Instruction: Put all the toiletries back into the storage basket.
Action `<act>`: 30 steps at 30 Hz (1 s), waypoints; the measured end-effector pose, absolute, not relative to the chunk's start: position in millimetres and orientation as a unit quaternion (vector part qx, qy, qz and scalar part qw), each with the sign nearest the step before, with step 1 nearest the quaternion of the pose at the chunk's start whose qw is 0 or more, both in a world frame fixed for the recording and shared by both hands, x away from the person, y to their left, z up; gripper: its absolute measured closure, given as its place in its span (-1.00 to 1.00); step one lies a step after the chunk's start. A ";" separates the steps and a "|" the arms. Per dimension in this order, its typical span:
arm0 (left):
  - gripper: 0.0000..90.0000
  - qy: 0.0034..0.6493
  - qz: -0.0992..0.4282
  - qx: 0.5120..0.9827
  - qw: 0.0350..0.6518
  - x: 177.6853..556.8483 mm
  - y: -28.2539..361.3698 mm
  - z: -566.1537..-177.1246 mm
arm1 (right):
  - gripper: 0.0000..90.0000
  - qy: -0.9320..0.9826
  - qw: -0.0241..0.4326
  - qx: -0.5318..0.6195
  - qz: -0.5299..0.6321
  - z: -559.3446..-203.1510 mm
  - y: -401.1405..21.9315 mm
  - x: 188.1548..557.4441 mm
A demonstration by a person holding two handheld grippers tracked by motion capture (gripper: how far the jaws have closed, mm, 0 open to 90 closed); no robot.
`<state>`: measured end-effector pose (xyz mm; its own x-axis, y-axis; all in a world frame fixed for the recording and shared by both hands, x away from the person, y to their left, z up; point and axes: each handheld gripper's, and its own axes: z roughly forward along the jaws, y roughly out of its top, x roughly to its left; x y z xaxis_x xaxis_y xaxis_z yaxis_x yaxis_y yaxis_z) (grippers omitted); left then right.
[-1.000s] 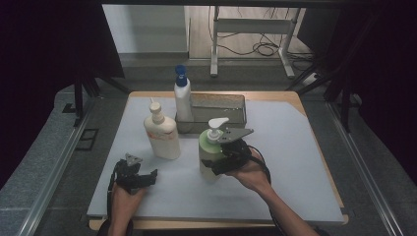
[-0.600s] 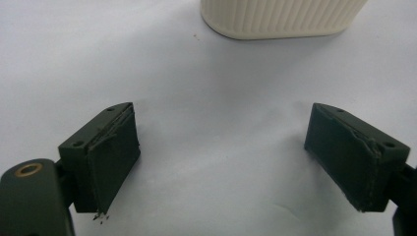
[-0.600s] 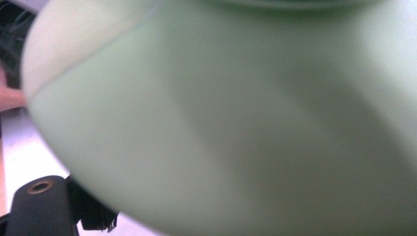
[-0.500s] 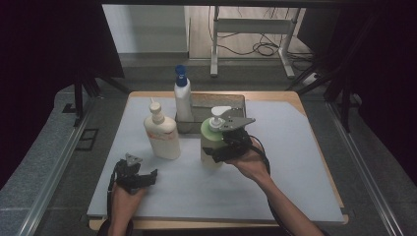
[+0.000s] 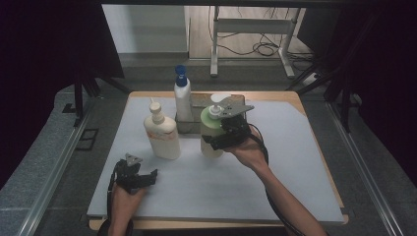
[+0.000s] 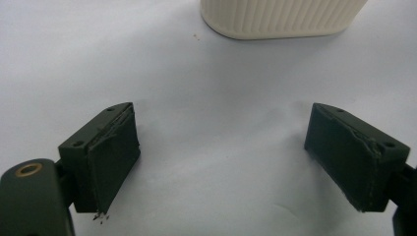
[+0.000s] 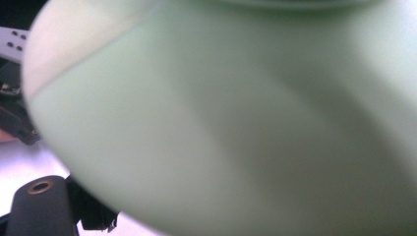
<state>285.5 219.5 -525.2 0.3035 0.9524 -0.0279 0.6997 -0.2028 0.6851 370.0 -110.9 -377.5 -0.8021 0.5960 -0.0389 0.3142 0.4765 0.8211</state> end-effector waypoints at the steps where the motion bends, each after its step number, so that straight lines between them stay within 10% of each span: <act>1: -0.72 0.553 0.207 0.747 0.305 285.5 219.5 -525.3 | -0.72 0.843 0.163 0.272 0.434 -376.2 -111.0 371.6; 30: -0.72 0.553 0.207 0.747 0.305 285.6 219.6 -525.3 | -0.72 0.826 0.199 0.301 0.433 -349.0 -105.7 407.5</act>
<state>285.6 219.6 -525.3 0.3031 0.9526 -0.0283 0.7000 -0.2024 0.6849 407.5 -105.7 -349.0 -0.7400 0.6693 -0.0671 0.3253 0.4434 0.8352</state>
